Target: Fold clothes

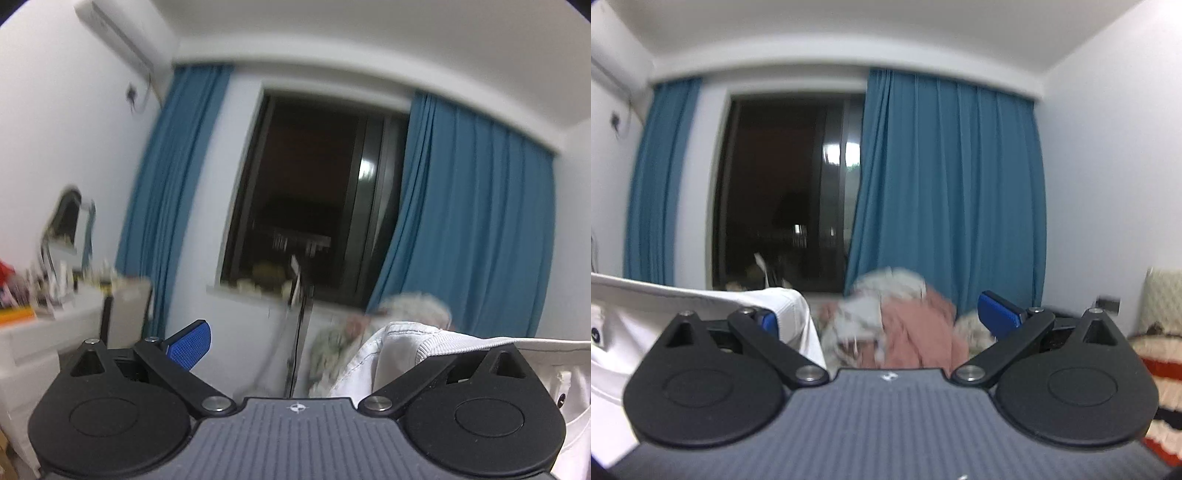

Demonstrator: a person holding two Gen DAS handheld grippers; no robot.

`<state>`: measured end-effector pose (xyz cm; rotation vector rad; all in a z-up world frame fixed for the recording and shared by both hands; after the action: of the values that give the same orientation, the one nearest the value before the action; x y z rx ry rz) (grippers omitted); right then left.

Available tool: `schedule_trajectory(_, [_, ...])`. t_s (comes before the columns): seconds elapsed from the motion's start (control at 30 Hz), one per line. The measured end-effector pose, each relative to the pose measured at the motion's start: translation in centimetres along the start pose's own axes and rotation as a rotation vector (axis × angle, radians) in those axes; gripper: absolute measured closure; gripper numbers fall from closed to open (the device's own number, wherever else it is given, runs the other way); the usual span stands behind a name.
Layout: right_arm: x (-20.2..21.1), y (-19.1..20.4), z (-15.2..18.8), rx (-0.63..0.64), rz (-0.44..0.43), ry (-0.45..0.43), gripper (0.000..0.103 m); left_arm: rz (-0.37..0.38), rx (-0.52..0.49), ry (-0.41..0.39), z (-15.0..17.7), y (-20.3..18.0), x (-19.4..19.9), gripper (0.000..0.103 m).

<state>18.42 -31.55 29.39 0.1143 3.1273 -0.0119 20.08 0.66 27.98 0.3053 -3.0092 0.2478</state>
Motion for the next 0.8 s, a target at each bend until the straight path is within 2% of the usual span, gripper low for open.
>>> schedule_trajectory(0.17, [-14.7, 0.5, 10.5, -0.010, 0.037, 0.148, 0.000, -0.032, -0.034, 0.142, 9.0, -2.1, -17.9, 0.001])
schedule_trajectory(0.23, [-20.1, 1.0, 15.5, -0.005, 0.043, 0.203, 0.000, -0.046, -0.069, 0.191, 13.9, -2.4, -24.4, 0.001])
schedule_trajectory(0.33, [-27.2, 2.0, 23.9, 0.010, 0.035, 0.294, 0.000, -0.051, -0.097, 0.330, 22.0, -1.8, -34.3, 0.001])
schedule_trajectory(0.47, [-35.8, 3.2, 34.7, 0.041, 0.007, 0.422, 0.001, -0.054, -0.161, 0.572, 33.2, 0.6, -45.2, 0.002])
schedule_trajectory(0.53, [-38.3, 3.5, 39.4, 0.058, -0.035, 0.521, 0.001, -0.012, -0.240, 0.676, 37.8, 1.1, -48.3, 0.002])
schedule_trajectory(0.57, [-39.0, 3.5, 41.0, 0.062, -0.059, 0.576, 0.001, 0.017, -0.278, 0.695, 39.1, 1.4, -49.1, 0.000])
schedule_trajectory(0.63, [-40.5, 3.6, 43.5, 0.074, -0.125, 0.682, 0.001, 0.066, -0.339, 0.664, 39.8, 1.7, -49.6, 0.000])
schedule_trajectory(0.67, [-41.0, 3.6, 44.1, 0.083, -0.162, 0.727, 0.001, 0.087, -0.367, 0.667, 40.0, 1.8, -49.9, 0.000])
schedule_trajectory(0.8, [-41.5, 3.7, 42.4, 0.056, -0.252, 0.850, 0.001, 0.140, -0.442, 0.799, 38.5, 1.3, -50.7, 0.000])
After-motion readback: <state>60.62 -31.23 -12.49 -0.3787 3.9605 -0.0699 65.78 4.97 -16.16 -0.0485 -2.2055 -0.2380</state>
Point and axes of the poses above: each gripper's, at about its wrist camera, not at the fingertips, and x roughly against the way its jaws point, y to its left, z to its underside, the point moved 1 cm from there along -x, roughly the way its jaws point, and after that the axes turned 6 degrees about -z, right-handed, at the moved point
